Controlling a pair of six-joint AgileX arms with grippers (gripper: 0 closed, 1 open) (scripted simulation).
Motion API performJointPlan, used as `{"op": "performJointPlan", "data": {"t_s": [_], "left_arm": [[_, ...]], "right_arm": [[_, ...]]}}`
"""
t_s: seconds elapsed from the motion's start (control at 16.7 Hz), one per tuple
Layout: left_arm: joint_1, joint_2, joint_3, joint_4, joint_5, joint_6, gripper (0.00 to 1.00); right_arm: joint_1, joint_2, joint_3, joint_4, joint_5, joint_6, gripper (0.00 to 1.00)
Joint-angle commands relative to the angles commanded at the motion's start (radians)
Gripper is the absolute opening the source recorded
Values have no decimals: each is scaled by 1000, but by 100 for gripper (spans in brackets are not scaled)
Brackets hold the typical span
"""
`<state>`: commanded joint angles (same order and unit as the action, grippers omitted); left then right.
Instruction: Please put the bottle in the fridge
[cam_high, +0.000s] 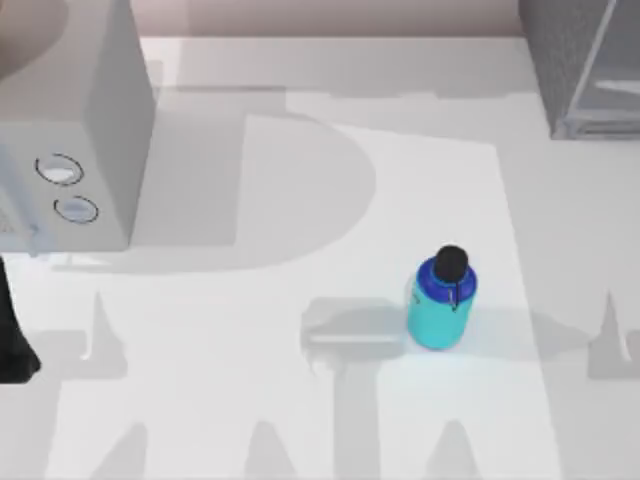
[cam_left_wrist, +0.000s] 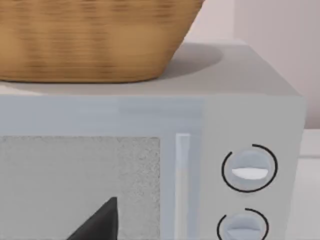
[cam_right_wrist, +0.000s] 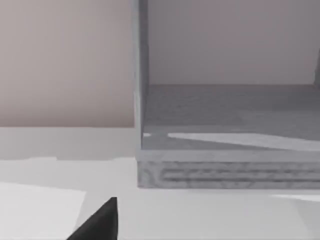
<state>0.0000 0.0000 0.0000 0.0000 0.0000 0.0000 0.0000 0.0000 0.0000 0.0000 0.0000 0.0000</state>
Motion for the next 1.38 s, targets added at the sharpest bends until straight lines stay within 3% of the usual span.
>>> {"op": "performJointPlan", "data": {"t_s": [0.24,0.54,1.38], "left_arm": [[0,0,0,0,0,0,100],[0,0,0,0,0,0,100],[0,0,0,0,0,0,100]], "right_arm": [[8,25,3,25,-8,0,100],[61,237,19,219,-53,1,100],[298,1447,70,1253,-235,-26,100]]}}
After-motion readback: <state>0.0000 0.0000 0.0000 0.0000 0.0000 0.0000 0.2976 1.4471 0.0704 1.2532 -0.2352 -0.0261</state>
